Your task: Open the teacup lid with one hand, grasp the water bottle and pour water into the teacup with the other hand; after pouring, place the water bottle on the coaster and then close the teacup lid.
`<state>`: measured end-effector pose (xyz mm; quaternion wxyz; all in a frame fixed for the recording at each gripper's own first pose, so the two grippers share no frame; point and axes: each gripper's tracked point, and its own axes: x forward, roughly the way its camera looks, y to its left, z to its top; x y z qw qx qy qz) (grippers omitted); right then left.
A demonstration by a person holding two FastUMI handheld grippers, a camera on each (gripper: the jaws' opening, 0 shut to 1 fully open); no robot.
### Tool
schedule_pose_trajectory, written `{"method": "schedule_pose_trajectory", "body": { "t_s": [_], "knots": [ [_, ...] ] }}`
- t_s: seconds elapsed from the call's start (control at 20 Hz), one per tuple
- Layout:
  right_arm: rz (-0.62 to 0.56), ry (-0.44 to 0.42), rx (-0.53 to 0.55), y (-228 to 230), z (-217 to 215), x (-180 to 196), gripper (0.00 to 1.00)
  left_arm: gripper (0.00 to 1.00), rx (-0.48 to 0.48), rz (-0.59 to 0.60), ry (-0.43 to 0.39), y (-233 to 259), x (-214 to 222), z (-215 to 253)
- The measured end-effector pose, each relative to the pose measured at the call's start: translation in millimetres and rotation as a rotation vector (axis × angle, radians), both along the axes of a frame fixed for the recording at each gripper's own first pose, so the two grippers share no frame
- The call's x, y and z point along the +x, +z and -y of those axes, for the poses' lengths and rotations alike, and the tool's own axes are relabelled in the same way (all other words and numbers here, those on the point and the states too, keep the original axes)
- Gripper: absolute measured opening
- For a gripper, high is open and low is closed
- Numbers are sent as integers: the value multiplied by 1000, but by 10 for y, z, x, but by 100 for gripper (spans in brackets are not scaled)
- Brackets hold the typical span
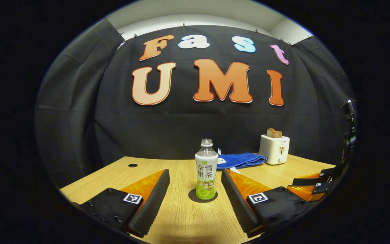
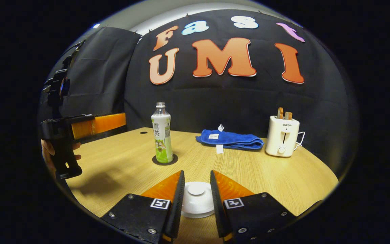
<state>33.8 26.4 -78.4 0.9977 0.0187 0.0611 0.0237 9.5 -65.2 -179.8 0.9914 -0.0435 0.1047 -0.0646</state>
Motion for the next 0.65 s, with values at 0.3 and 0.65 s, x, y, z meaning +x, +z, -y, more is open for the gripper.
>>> {"method": "schedule_pose_trajectory", "body": {
  "t_s": [0.3, 0.65],
  "knots": [
    [161, -21, 55, 699, 182, -327, 66, 97, -30, 53, 8, 445, -236, -19],
    [316, -107, -14, 1464, 414, -862, 76, 97, -56, 114, 31, 1018, -507, -134]
  ]
}}
